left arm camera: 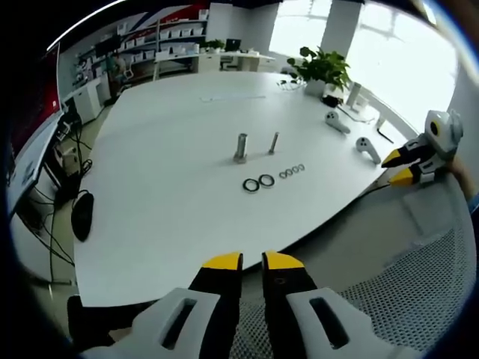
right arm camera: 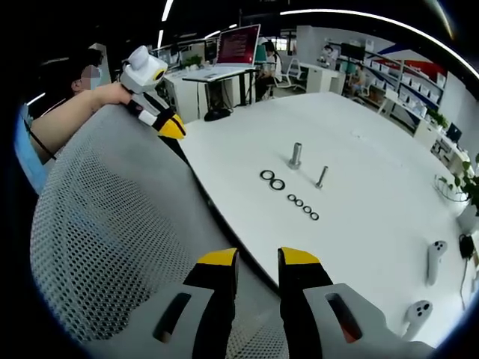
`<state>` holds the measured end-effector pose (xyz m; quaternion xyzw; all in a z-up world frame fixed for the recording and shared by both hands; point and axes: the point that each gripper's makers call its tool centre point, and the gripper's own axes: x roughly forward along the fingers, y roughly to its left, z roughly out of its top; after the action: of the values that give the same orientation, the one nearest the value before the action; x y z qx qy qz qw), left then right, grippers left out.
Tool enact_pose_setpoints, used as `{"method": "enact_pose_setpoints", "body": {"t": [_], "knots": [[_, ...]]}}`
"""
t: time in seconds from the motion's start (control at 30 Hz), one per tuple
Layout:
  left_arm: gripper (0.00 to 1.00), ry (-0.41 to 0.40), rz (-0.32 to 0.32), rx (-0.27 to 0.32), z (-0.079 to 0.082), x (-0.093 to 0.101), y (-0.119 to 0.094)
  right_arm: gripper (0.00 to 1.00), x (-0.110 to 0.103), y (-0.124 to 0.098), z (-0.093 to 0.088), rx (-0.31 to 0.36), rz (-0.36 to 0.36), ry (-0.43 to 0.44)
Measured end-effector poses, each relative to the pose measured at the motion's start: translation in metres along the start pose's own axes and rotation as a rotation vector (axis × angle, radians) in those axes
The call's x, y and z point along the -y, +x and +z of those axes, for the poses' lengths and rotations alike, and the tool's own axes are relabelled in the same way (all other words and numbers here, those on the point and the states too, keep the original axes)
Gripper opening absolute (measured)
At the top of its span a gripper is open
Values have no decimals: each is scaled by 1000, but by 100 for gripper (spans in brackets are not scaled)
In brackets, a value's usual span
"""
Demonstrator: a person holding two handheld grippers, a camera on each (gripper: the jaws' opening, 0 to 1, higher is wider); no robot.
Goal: Place the washer onto the threaded stud by aligning its center hole with the stud, sliding it down to the base, and recovering from edge contact or off-axis alignment until the washer reaches the visible bottom stop.
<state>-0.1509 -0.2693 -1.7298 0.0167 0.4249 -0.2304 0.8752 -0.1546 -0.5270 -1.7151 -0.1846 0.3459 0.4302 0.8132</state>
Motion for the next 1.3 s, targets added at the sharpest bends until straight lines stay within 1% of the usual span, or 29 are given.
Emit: {"method": "enact_pose_setpoints", "body": {"t": [0.13, 0.23, 0.37, 0.47, 0.6, 0.63, 0.67, 0.7, 0.77, 0.83, 0.87, 0.9, 0.97, 1.07, 1.1, 1.13, 1.17, 1.2, 1.23, 1.3], "knots": [[7, 2, -14, -2, 0, 3, 0, 23, 3, -1, 0, 5, -16, 23], [7, 6, -28, -6, -1, 5, 1, 23, 5, 2, -7, -36, -19, 42], [6, 8, -49, 2, 0, 9, 1, 23, 5, 3, -13, -74, -19, 49], [6, -12, -67, 10, 2, 12, 0, 23, 7, 3, -15, -85, -29, 66], [6, -6, -70, 19, 4, 11, 0, 23, 11, 3, -18, -104, -48, 90], [6, 0, -61, 39, 7, 10, -1, 23, 12, 3, -19, -105, -52, 91], [7, 1, -58, 76, 14, 9, -2, 23, 12, 2, -19, -106, -57, 92], [7, -5, -66, 83, 15, 10, -3, 23, 13, 2, -19, -107, -61, 92], [7, -8, -86, 74, 13, 13, -2, 23, 14, 2, -20, -114, -65, 95], [6, 13, -96, 43, 9, 16, 0, 23, 14, 3, -24, -139, -70, 97], [6, 22, -97, 43, 9, 16, -1, 23, 14, 3, -26, -147, -70, 99], [6, 30, -101, 49, 10, 18, -1, 23, 14, 3, -26, -150, -72, 101], [7, 32, -114, 91, 16, 20, -4, 23, 16, 2, -25, -142, -80, 104], [7, 27, -98, 118, 21, 17, -6, 23, 16, 1, -27, -151, -84, 107], [7, 22, -93, 120, 21, 15, -5, 24, 12, 1, -34, -193, -68, 109], [7, 17, -90, 117, 21, 15, -5, 24, 9, 1, -39, -221, -49, 109], [7, 15, -88, 114, 21, 15, -5, 24, 6, 1, -40, -233, -31, 100], [7, 15, -88, 110, 20, 15, -5, 24, 5, 3, -37, -220, -16, 81], [7, 16, -86, 102, 19, 14, -4, 24, 5, 3, -36, -214, -14, 81], [7, 10, -84, 76, 14, 13, -2, 24, 0, 3, -37, -221, 31, 53]]}}
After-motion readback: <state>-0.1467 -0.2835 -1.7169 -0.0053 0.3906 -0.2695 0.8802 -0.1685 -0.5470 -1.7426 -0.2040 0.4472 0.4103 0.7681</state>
